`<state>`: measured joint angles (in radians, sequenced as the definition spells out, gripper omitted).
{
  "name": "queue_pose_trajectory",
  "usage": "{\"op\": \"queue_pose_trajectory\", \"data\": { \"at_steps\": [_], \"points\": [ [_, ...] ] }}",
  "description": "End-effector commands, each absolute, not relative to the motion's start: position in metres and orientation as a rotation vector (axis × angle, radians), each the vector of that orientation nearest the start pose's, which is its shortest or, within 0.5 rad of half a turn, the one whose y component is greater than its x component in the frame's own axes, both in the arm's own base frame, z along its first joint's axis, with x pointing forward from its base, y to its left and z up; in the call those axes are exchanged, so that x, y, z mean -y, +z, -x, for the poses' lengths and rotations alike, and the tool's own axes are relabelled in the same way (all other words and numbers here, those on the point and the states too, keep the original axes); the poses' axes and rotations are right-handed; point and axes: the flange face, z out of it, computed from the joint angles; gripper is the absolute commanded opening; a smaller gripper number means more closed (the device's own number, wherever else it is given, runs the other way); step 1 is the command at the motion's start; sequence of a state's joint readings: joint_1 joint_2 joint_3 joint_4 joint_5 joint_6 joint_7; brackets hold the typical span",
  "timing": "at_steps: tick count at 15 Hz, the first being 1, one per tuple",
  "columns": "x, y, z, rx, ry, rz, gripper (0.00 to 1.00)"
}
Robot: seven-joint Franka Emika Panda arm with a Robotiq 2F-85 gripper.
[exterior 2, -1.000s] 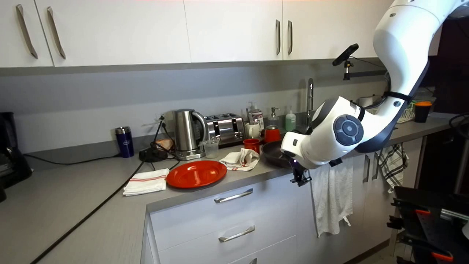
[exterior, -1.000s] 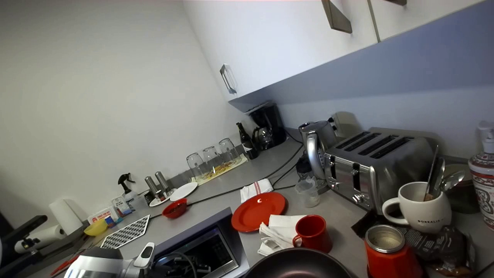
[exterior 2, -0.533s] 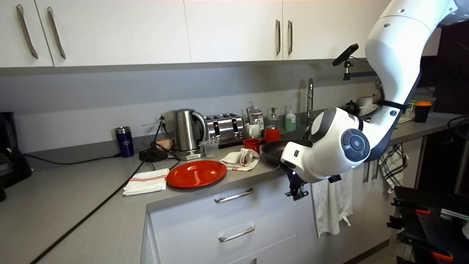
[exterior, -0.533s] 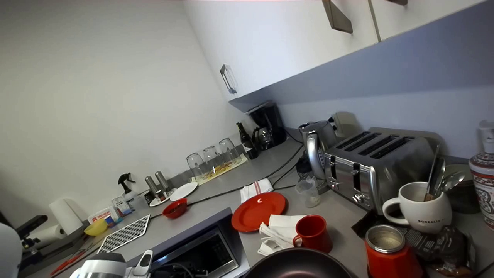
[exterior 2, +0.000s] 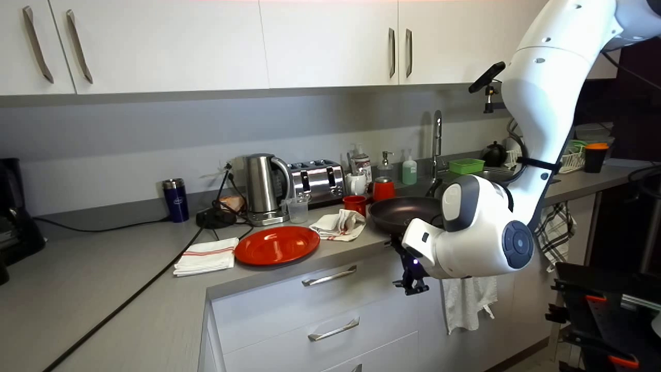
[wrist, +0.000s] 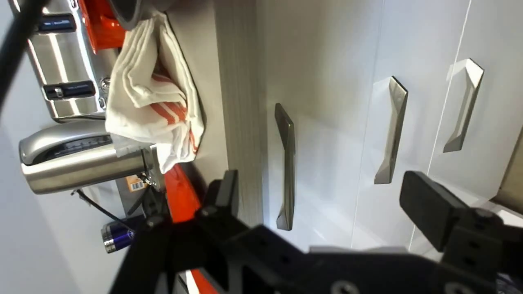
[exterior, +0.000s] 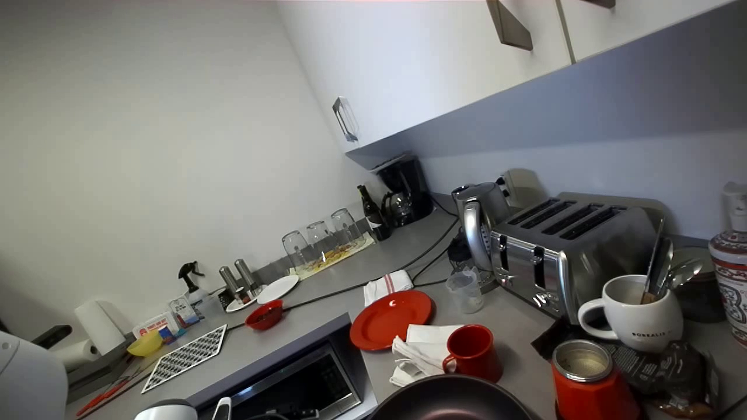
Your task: Open the first top drawer
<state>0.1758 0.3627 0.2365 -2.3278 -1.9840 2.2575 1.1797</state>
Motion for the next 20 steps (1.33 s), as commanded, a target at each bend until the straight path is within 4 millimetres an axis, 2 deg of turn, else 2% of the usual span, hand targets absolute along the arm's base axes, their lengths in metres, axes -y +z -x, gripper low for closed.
{"op": "queue_pose_trajectory", "data": {
  "at_steps": [1,2,3,6,12,15,20],
  "points": [
    [-0.199,0.155,-0.462,-0.954,0.813,-1.924,1.0],
    [-0.2,0.153,-0.457,-0.96,0.801,-1.932,1.0],
    [-0.194,0.159,-0.459,-0.975,0.767,-1.935,1.0],
    [-0.198,0.152,-0.455,-0.973,0.771,-1.944,1.0],
    [-0.198,0.151,-0.46,-0.973,0.776,-1.946,1.0],
    [-0.211,0.138,-0.473,-1.01,0.787,-1.919,1.0],
    [-0.238,0.1,-0.499,-1.116,0.782,-1.815,1.0]
  ]
}}
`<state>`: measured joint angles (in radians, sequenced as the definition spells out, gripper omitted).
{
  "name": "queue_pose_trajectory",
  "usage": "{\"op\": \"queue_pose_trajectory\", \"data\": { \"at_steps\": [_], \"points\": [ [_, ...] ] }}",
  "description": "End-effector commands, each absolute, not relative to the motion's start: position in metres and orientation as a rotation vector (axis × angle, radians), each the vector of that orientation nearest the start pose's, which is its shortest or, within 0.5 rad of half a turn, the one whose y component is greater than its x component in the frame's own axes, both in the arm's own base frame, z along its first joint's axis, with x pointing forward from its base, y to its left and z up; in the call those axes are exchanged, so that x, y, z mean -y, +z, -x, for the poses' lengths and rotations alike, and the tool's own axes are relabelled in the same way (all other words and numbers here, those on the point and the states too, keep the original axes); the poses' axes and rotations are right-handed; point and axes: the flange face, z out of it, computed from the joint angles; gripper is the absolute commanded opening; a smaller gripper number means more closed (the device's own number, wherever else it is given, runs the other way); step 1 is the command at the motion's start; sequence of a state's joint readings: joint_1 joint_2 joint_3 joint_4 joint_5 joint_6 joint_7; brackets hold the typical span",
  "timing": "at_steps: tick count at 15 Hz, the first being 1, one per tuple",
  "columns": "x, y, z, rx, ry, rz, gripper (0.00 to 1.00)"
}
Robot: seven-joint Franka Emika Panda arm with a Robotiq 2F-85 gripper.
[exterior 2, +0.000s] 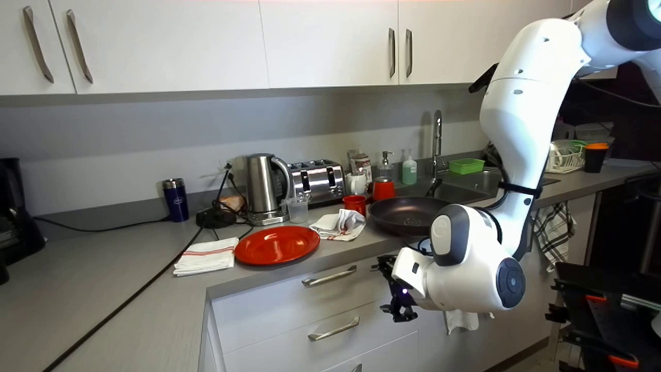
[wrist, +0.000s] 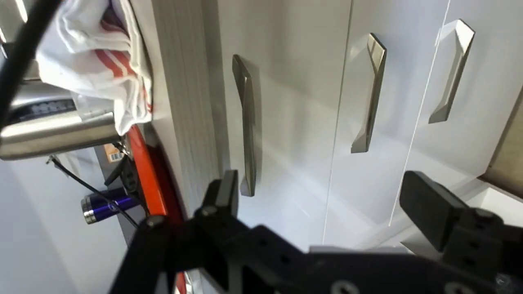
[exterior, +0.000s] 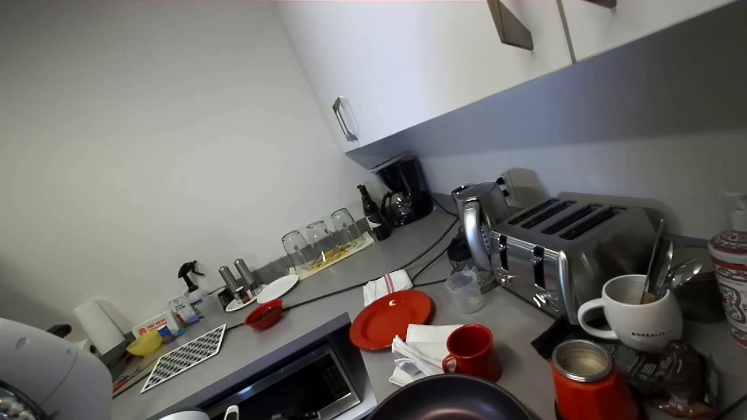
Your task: Open the first top drawer
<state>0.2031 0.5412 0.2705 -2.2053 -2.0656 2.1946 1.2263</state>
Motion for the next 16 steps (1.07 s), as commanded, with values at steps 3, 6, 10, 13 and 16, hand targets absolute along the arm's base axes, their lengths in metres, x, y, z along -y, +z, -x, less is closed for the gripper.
{"op": "queue_pose_trajectory", "data": {
  "at_steps": [3,6,10,13,16],
  "points": [
    [-0.242,0.084,-0.513,-1.12,0.766,-1.755,1.0],
    [-0.233,0.077,-0.53,-1.096,0.74,-1.688,1.0],
    [-0.214,0.078,-0.552,-1.042,0.711,-1.627,1.0],
    [-0.207,0.072,-0.562,-1.017,0.7,-1.606,1.0],
    [-0.201,0.057,-0.572,-0.995,0.682,-1.586,1.0]
  ]
}}
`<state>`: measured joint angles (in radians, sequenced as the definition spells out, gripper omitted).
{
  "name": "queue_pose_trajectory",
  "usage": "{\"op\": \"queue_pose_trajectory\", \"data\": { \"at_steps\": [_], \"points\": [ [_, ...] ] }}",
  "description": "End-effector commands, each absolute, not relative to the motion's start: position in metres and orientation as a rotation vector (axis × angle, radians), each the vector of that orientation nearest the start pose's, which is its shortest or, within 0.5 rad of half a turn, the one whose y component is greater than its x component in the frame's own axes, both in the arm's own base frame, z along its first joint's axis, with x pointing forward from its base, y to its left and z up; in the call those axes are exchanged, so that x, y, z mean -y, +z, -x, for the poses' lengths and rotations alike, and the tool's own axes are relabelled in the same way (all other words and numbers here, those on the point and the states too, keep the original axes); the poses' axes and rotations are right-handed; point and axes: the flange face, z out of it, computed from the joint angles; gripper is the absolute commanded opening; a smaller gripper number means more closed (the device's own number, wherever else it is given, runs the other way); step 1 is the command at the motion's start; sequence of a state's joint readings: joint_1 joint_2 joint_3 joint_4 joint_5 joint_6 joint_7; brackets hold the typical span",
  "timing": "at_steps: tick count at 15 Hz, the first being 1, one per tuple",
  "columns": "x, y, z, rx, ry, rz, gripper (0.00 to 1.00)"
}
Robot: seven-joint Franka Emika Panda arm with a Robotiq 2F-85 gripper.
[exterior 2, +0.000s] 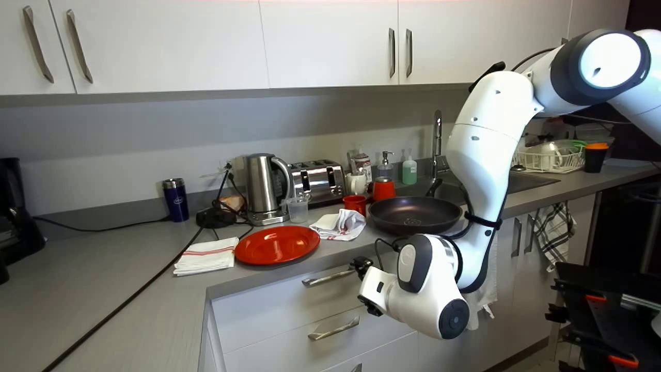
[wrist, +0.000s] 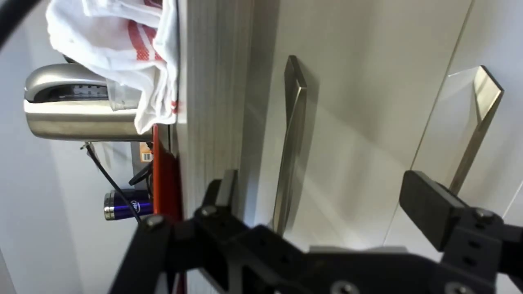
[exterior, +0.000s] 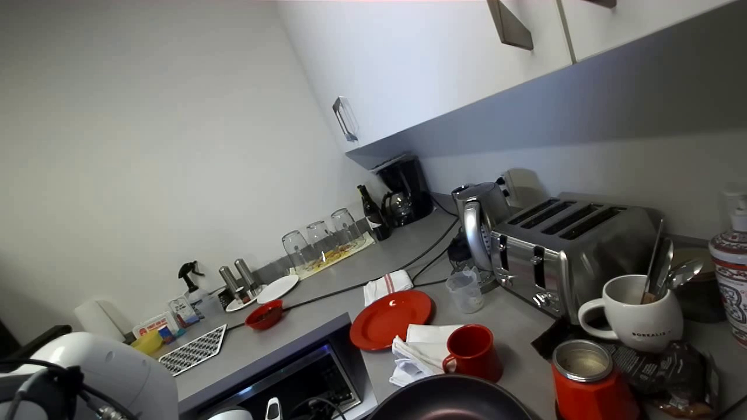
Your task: Open the first top drawer
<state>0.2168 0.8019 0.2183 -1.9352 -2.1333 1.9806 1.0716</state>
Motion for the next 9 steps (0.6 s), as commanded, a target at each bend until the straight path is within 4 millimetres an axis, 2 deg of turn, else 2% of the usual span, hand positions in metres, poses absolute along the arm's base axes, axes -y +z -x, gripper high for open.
{"op": "queue_pose_trajectory", "data": {
  "at_steps": [1,5,9],
  "points": [
    [-0.2,0.052,-0.575,-0.98,0.679,-1.587,1.0],
    [-0.201,0.04,-0.587,-0.923,0.685,-1.57,1.0],
    [-0.209,0.041,-0.596,-0.849,0.714,-1.56,1.0]
  ]
}}
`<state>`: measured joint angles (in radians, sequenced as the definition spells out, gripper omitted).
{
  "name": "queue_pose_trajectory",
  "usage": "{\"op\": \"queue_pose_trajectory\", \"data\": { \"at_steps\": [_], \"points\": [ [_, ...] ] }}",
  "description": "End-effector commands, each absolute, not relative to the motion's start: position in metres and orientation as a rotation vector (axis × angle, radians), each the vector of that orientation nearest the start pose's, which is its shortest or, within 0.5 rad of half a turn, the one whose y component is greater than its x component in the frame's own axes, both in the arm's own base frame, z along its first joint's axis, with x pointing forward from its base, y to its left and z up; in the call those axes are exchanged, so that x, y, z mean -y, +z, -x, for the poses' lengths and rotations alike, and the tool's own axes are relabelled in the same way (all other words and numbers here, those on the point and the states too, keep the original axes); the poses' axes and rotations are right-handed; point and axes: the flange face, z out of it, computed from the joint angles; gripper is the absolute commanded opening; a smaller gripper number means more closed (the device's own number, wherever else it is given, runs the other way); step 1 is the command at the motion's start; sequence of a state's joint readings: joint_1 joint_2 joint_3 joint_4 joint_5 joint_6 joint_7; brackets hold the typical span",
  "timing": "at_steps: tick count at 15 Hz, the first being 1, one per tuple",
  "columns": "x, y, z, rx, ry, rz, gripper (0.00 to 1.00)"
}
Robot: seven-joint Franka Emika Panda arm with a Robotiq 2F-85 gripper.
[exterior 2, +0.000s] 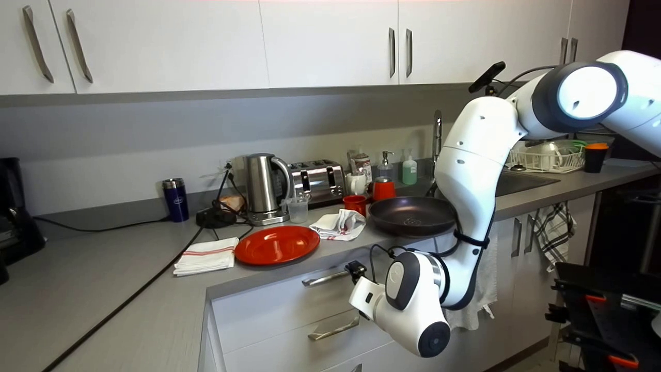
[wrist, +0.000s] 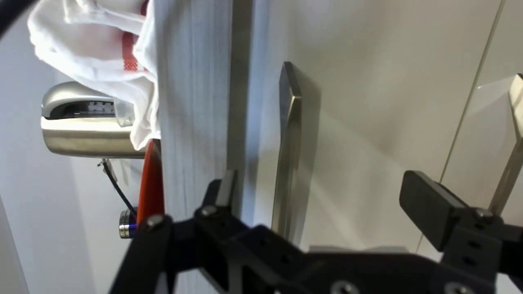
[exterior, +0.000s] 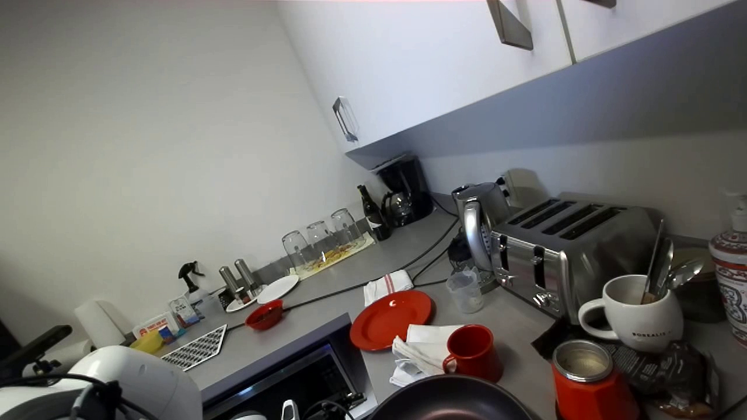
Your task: Open the first top drawer
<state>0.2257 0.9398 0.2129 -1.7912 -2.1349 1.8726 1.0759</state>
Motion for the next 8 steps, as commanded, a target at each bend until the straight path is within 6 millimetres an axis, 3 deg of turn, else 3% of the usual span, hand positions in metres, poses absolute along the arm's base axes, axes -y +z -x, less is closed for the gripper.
{"op": "queue_pose_trajectory", "data": {
  "at_steps": [1,7,8],
  "points": [
    [-0.211,0.041,-0.598,-0.838,0.717,-1.56,1.0],
    [-0.224,0.045,-0.605,-0.821,0.78,-1.59,1.0],
    [-0.217,0.046,-0.603,-0.831,0.741,-1.581,1.0]
  ]
}}
